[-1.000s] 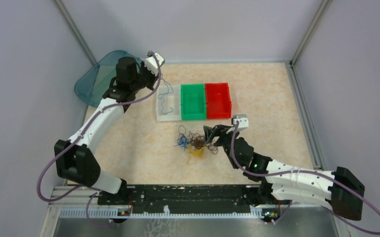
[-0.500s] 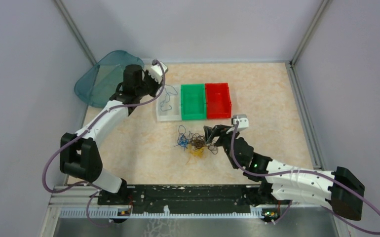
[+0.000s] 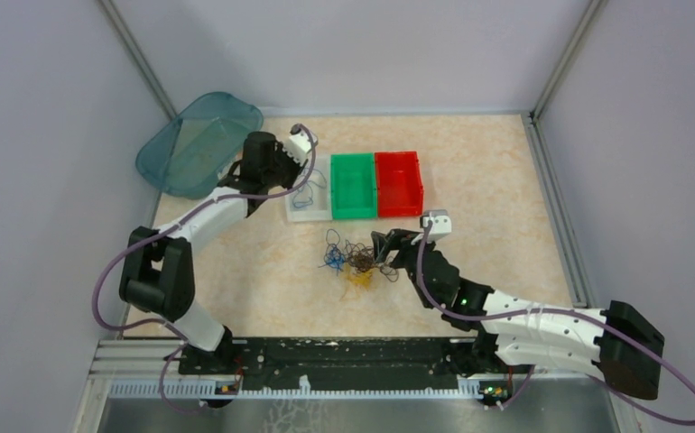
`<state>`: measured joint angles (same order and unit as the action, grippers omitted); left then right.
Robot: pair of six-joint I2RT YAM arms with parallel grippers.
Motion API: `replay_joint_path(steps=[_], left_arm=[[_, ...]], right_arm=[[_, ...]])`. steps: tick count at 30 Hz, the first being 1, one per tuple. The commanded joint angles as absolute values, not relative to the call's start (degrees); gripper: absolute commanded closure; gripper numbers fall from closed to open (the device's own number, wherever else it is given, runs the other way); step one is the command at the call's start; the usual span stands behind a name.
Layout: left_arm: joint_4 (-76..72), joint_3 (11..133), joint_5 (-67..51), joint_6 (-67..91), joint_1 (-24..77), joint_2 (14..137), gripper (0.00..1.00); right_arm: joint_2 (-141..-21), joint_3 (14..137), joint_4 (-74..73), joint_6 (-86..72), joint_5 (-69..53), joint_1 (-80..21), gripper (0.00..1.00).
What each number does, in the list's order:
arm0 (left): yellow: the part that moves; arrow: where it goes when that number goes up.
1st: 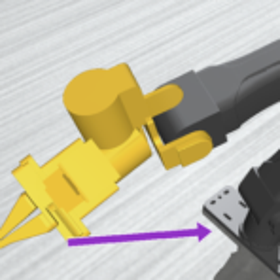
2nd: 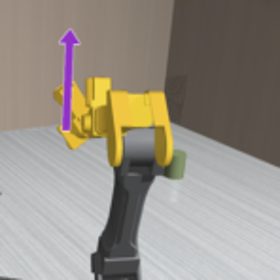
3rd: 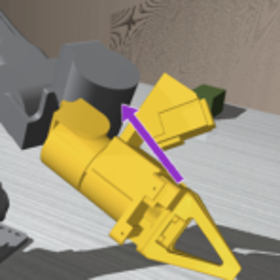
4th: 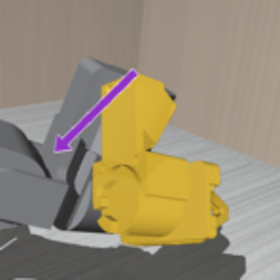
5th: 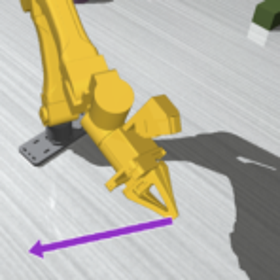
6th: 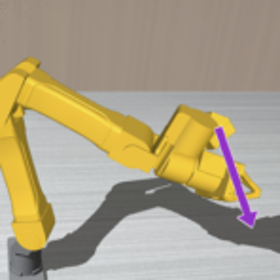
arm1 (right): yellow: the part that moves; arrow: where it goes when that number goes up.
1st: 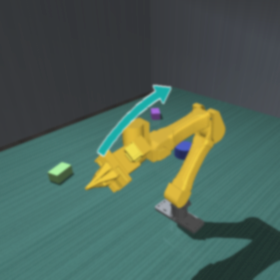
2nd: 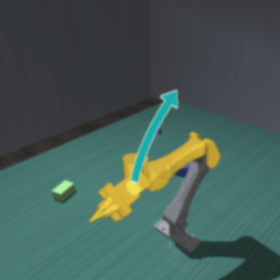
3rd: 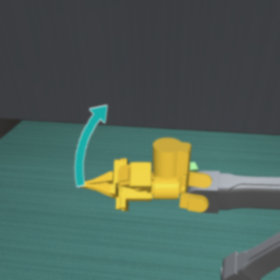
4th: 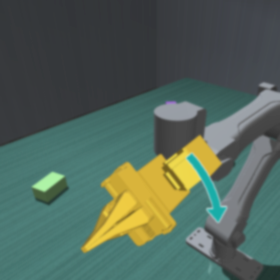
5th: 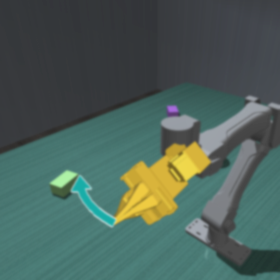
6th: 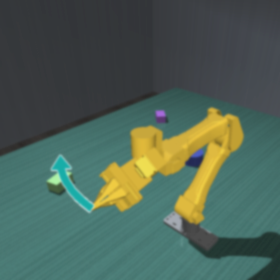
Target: Untangle the cables
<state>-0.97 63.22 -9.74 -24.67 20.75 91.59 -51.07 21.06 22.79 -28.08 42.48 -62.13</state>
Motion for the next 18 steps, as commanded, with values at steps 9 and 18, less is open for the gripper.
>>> replay_joint_path(steps=[9,18], left_arm=[[-5.3,64.4,-8.8,-25.5,21.7,100.4,0.96],[-7.9,66.5,-7.3,-26.4,21.7,107.0,0.96]], right_arm=[[-50.9,21.8,23.7,-29.3,42.1,-60.4,0.24],[-51.2,21.6,23.3,-29.8,41.5,-59.7,0.24]])
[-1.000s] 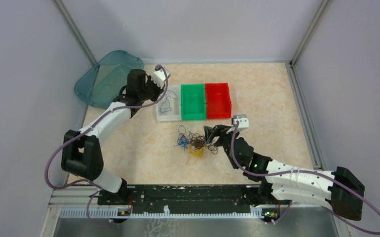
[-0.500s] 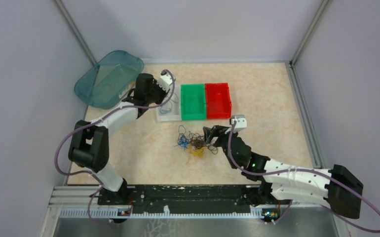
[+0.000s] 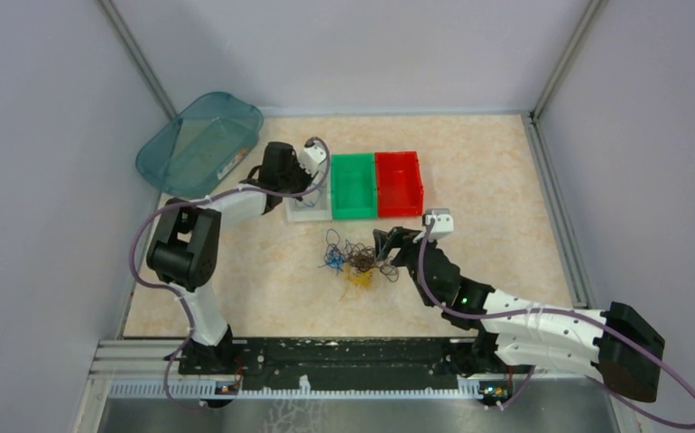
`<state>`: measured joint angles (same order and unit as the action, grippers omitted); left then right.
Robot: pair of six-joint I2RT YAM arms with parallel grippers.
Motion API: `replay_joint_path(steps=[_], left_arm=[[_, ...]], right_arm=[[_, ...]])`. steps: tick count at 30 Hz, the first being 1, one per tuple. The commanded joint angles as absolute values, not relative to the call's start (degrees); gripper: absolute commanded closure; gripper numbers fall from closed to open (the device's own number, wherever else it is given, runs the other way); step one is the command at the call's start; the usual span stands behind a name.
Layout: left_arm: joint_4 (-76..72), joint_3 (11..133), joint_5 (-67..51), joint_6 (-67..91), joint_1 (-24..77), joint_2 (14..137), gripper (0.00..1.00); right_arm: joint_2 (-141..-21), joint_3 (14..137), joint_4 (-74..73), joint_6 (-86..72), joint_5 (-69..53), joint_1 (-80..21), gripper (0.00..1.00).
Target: Untangle the cables
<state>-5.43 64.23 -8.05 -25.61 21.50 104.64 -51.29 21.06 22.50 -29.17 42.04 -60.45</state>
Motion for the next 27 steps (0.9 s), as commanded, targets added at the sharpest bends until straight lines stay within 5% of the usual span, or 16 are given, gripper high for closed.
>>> replay_joint_path(steps=[1,3,4,6,7,12,21,27], left_arm=[[-8.1,66.8,-7.0,-26.5,21.7,107.6,0.95],[-7.6,67.5,-6.7,-26.7,21.7,108.6,0.86],[-6.3,68.5,-7.0,-26.7,21.7,108.7,0.71],[-2.3,70.5,-9.3,-27.5,21.7,108.0,0.20],[-0.8,71.3,-10.3,-27.8,21.7,107.1,0.13],[5.6,74.7,-14.3,-28.3,21.7,100.3,0.00],[24.5,78.1,-29.3,-25.8,21.9,90.0,0.00],[32.7,66.3,-34.8,-29.2,27.5,82.4,0.01]], right_arm=[[-51.2,21.7,23.3,-29.8,41.4,-59.5,0.24],[-51.3,21.6,23.0,-29.8,41.0,-59.2,0.24],[-51.4,21.7,22.9,-29.9,40.8,-59.0,0.24],[-51.5,21.7,22.6,-29.8,40.2,-58.6,0.24],[-51.6,21.8,22.6,-29.9,39.8,-58.4,0.24],[-52.0,22.2,22.8,-29.9,38.1,-57.6,0.23],[-51.5,22.7,19.8,-30.9,36.3,-57.4,0.23],[-50.5,21.0,17.3,-33.3,35.8,-57.3,0.23]])
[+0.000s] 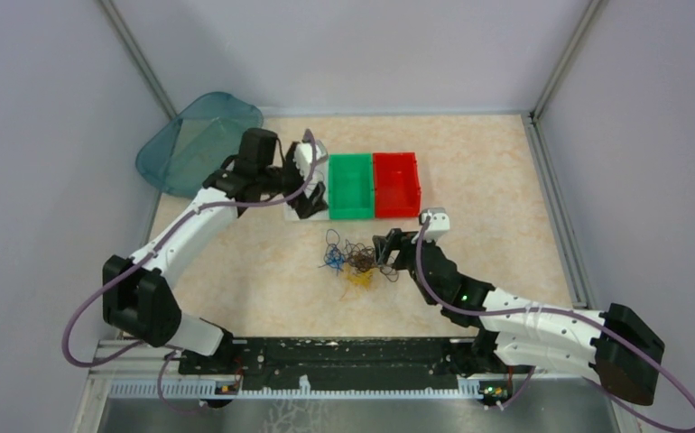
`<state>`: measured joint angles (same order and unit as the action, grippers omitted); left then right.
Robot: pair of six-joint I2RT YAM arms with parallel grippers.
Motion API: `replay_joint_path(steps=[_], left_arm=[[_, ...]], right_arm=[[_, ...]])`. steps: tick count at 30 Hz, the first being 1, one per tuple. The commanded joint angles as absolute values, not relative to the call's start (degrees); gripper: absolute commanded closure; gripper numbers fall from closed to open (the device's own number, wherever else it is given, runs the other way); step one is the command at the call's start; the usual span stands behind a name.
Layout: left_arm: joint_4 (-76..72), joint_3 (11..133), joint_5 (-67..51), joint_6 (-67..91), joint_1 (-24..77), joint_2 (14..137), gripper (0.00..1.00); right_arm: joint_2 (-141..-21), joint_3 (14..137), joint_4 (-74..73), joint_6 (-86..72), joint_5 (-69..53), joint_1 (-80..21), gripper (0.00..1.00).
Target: Untangle the cables
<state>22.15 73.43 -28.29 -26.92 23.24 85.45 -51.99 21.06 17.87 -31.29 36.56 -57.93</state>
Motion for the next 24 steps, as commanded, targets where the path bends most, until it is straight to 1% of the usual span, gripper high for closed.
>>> replay_joint_path(steps=[1,5,15,18,21,24], left_arm=[[33.2,64.4,-34.9,-29.7,28.8,81.5,0.01],[33.4,59.6,-35.4,-29.6,33.0,80.5,0.08],[31.7,57.5,-34.3,-31.0,37.2,83.2,0.35],[31.6,55.1,-33.1,-32.5,41.1,81.2,0.39],[30.8,52.8,-32.5,-33.1,45.8,78.9,0.39],[31.0,52.1,-31.1,-33.1,49.4,79.3,0.40]], right_arm=[[-50.5,20.7,17.1,-33.7,35.6,-57.1,0.23],[-50.7,20.7,15.8,-34.6,34.4,-56.5,0.25],[-51.5,20.7,15.2,-35.9,33.0,-55.2,0.29],[-52.5,21.4,15.2,-35.6,32.1,-55.1,0.29],[-53.6,22.1,15.0,-35.4,31.3,-54.9,0.29],[-54.3,22.4,15.1,-35.8,30.6,-54.4,0.30]])
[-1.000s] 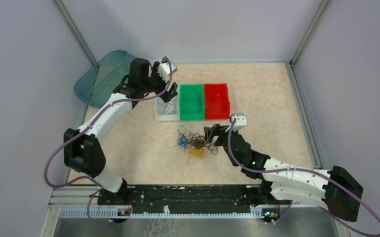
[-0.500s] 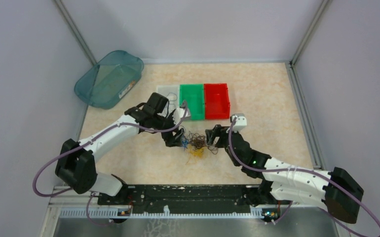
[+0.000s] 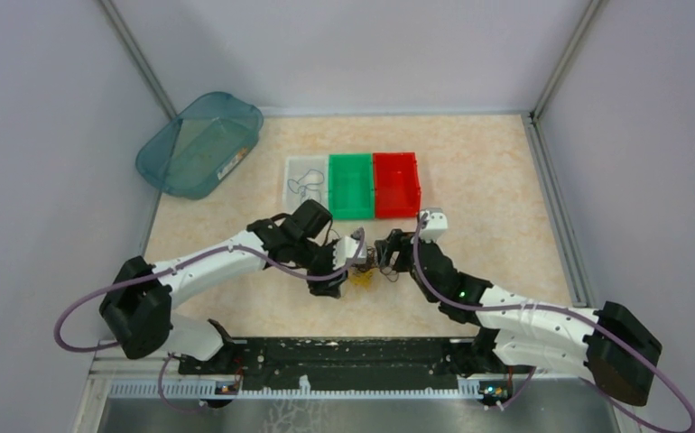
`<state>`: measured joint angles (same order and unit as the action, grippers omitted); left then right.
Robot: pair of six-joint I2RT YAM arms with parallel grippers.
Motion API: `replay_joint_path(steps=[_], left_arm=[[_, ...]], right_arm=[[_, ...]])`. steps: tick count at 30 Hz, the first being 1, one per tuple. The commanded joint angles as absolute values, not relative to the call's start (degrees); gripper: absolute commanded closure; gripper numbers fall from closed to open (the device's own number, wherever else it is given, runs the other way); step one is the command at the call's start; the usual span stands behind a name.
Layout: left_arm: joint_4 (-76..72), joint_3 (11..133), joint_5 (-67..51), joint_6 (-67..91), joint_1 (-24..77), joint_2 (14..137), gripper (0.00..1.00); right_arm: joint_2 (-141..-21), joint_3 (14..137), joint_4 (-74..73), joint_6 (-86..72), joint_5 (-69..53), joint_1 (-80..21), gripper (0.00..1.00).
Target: Untangle the cables
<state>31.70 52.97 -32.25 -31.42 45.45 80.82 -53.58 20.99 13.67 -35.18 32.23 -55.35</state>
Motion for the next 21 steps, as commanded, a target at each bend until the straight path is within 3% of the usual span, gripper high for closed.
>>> replay_joint_path(steps=[1,7,13,16,21], left_arm=[[31.0,51.9,-30.4,-33.0,50.3,79.8,0.40],[31.6,54.8,-23.7,-33.4,50.9,81.6,0.46],[33.3,58.0,-24.0,-36.3,43.2,79.4,0.44],[30.2,58.2,-24.2,-36.7,37.8,79.7,0.36],[28.6,60.5,-24.5,-37.4,33.5,84.4,0.38]], right_arm=[[-54.4,22.6,15.1,-35.9,30.4,-54.2,0.30],[-55.5,24.5,13.2,-35.8,28.5,-53.1,0.31],[-56.3,25.5,13.7,-35.1,25.5,-52.2,0.32],[-57.7,26.1,14.2,-34.9,24.0,-51.9,0.32],[-60.1,27.3,14.7,-35.0,21.4,-51.9,0.32]])
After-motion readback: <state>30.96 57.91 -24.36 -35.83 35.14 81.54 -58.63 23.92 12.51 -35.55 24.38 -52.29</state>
